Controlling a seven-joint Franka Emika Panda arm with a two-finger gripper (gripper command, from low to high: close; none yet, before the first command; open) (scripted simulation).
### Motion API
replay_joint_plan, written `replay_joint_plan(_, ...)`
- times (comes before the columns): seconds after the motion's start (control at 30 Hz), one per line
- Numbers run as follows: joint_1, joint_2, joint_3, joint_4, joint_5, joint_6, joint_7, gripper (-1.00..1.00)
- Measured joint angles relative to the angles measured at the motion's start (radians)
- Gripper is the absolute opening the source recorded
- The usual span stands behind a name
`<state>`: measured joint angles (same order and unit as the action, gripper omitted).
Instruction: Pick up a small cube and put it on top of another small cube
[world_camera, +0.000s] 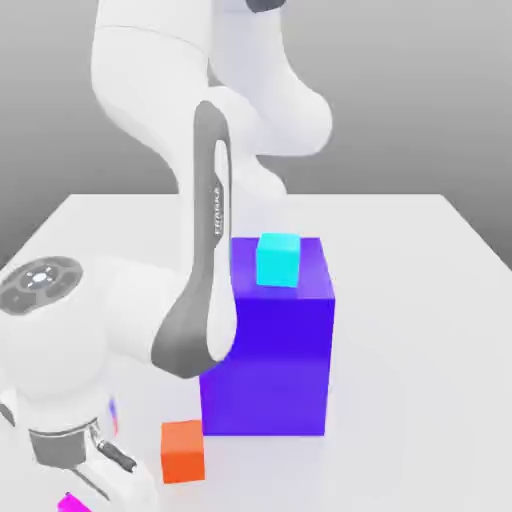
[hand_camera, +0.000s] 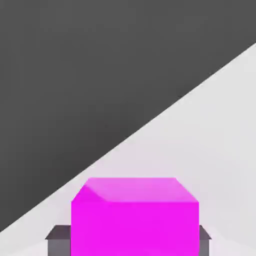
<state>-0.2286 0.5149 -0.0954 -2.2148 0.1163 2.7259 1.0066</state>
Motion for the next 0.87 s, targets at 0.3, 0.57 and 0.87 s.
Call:
replay_joint_plan(0.3,-0.091,-0.305,-0.133,-0.218,-0.100,-0.083,-0.116,-1.00)
replay_joint_plan(0.57,-0.313,-0.554,-0.253,-0.493,-0.158,-0.054,-0.347,-1.00)
replay_joint_plan(0.87,-0.336,-0.362,-0.182,-0.503,0.038,0.135,-0.509,1.00)
